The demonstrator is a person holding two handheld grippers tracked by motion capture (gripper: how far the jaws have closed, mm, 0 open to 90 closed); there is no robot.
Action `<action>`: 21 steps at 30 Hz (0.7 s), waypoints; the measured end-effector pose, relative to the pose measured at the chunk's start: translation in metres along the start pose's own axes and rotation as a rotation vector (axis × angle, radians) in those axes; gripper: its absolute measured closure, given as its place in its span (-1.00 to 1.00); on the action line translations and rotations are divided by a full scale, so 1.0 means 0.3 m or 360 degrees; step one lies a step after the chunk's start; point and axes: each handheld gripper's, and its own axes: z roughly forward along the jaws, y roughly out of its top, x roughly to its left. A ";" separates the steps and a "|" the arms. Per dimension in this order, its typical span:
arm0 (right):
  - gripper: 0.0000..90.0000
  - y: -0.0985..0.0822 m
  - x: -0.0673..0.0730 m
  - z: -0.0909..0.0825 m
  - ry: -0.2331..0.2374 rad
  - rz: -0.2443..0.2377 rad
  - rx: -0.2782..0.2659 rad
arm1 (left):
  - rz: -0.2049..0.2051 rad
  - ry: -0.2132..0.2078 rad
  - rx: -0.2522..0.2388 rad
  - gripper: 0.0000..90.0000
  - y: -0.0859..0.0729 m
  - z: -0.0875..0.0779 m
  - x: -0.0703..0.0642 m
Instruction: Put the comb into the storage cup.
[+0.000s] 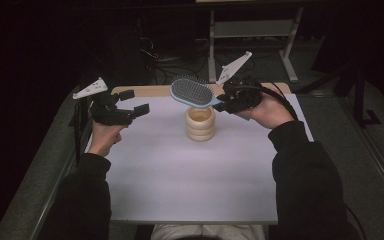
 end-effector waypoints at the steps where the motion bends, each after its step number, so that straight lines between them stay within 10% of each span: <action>1: 0.52 0.005 0.002 0.005 0.0005 -0.0005 0.0006 | -0.0008 -0.0009 -0.0001 -1.00 0.000 0.010 0.000; 13: 0.52 0.053 0.017 0.056 0.0028 -0.0037 -0.0013 | 0.0001 -0.0051 0.0034 -1.00 0.031 0.098 -0.027; 21: 0.52 0.070 0.035 0.089 0.0023 -0.0064 -0.0002 | -0.0135 -0.0094 0.0009 -1.00 0.025 0.128 -0.021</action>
